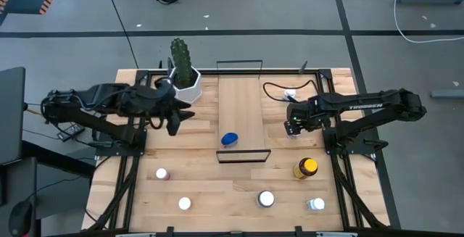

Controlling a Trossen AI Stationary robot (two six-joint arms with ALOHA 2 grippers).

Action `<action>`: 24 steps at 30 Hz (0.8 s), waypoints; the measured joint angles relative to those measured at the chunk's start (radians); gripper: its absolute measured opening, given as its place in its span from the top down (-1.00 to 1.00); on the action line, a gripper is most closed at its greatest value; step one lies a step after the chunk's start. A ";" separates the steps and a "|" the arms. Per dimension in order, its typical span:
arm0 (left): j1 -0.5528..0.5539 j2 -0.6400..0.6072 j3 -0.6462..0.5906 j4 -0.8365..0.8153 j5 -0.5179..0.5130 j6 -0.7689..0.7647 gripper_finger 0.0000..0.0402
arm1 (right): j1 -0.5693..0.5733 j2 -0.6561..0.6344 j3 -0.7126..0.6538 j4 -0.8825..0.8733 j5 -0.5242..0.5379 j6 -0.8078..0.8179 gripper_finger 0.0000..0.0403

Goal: Pick and place medicine bottles onto shelf by color
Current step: Put the white medicine bottle on the shelf, then put the top white and blue medicine bottle on the shelf

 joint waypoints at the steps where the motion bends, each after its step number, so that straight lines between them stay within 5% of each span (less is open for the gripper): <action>1: -0.005 -0.001 -0.003 -0.005 -0.005 -0.011 0.06 | -0.005 0.001 -0.003 0.012 0.003 -0.003 -0.41; 16: -0.076 0.013 -0.018 -0.001 -0.075 -0.092 0.06 | -0.052 0.013 0.045 -0.002 0.000 -0.118 -0.41; 24: -0.079 0.014 -0.018 0.001 -0.111 -0.092 0.06 | -0.085 0.020 0.061 0.021 0.121 -0.160 -0.41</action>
